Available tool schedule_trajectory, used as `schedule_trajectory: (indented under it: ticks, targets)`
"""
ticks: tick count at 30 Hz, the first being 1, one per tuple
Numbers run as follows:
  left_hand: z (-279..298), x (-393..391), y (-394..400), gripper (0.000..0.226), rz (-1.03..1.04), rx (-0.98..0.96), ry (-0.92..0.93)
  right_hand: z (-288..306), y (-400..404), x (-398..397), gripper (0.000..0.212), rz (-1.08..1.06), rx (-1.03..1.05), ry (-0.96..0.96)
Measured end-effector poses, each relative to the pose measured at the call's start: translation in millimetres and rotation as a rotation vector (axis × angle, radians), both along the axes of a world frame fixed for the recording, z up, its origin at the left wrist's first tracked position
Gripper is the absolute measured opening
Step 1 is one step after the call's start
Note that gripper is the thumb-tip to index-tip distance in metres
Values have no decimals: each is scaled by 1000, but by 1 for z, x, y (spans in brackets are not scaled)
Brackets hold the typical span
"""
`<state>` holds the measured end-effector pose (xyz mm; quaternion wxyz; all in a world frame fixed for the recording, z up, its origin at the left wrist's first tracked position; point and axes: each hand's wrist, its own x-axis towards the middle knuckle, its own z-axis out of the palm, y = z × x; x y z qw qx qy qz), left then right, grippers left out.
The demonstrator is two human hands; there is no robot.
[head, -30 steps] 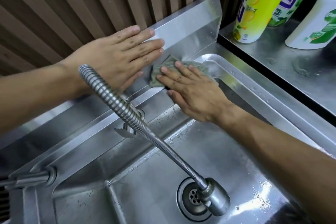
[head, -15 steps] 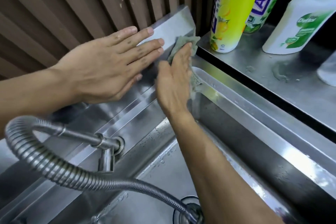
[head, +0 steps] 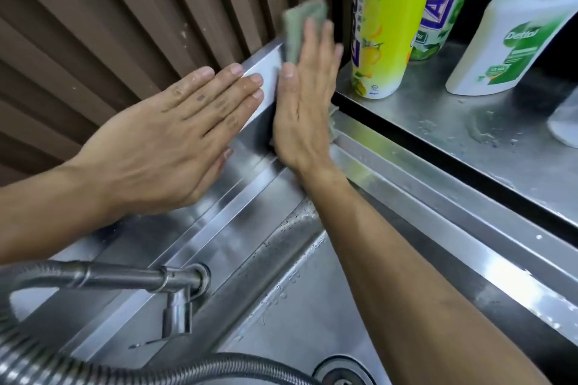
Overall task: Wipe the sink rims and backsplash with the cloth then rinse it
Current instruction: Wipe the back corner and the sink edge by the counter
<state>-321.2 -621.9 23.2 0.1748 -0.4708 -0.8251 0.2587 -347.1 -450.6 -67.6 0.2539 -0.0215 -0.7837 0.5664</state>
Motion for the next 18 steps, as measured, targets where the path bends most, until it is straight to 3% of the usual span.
schedule_trajectory:
  ticks: [3,4,7,9,13,18]
  targets:
    - [0,0,-1,67,6,5,-4,4,-8,20,62,-30,-225,-176]
    - [1,0,0,67,5,7,-5,1,-8,29,66,-20,-138,-208]
    - [1,-1,0,67,10,7,-9,-19,-9,68,86,76,397,-349]
    - [0,0,-1,67,17,2,-7,-24,-10,90,82,27,641,-386]
    - [0,-1,-2,67,21,-11,-17,-15,-9,88,75,-82,835,-322]
    - [-1,-1,-1,67,16,-7,-11,-27,-20,88,75,78,894,-375]
